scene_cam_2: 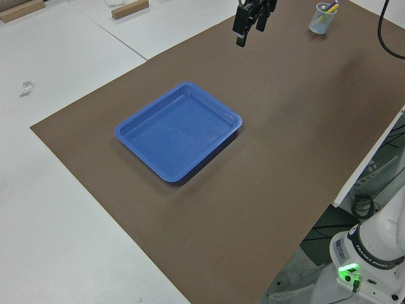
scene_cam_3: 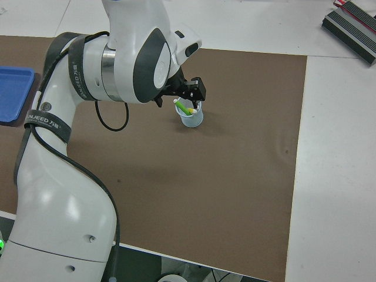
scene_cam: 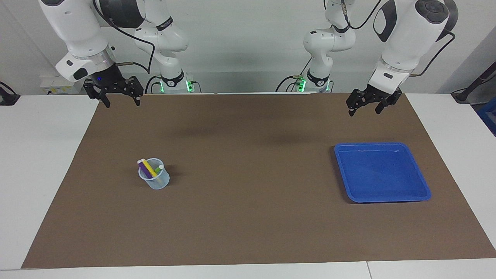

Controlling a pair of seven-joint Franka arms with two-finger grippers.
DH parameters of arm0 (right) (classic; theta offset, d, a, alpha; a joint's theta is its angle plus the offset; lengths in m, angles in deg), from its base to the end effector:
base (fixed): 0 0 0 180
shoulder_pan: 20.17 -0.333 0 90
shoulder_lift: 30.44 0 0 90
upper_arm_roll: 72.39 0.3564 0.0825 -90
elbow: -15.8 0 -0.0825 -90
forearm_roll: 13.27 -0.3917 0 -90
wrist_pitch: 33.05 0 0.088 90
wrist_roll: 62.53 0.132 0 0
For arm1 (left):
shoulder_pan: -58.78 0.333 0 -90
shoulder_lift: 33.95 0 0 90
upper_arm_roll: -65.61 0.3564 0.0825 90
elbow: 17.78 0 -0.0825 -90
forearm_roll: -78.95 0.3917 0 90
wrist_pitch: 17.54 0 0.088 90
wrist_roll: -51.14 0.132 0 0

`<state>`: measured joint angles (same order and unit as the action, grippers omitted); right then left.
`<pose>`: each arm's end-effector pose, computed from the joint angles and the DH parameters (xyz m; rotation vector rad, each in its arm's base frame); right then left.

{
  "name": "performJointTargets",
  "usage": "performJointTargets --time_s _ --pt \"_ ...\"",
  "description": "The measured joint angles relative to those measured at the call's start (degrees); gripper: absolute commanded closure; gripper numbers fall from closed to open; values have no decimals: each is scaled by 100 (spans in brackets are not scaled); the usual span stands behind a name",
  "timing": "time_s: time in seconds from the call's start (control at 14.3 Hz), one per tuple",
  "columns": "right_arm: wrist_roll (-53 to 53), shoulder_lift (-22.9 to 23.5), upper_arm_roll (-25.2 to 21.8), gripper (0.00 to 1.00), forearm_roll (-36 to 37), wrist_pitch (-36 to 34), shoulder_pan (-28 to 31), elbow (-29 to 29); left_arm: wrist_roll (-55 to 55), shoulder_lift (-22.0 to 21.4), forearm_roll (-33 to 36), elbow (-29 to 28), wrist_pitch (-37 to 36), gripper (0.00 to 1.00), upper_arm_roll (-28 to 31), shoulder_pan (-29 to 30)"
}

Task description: Right arm passes pens to left for tray arrangement

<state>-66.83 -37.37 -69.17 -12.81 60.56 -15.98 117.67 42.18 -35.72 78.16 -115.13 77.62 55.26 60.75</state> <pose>0.5211 -0.0082 0.6111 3.1264 0.0910 -0.0376 0.5501 -0.0842 0.6029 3.1346 0.0181 -0.0141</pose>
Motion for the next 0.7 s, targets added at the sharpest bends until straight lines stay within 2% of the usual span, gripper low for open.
performJointTargets --time_s 0.28,0.49,0.7 --pt "0 -20 0 0 0 -16 0 49 -3 -2 0 4 7 0 8 -3" --pt "-213 -192 -3 0 0 21 0 390 -134 -41 -6 12 -1 0 15 -7" --pt "-1039 -234 -2 0 0 899 -6 785 -1242 -77 -31 12 -3 0 -123 -222"
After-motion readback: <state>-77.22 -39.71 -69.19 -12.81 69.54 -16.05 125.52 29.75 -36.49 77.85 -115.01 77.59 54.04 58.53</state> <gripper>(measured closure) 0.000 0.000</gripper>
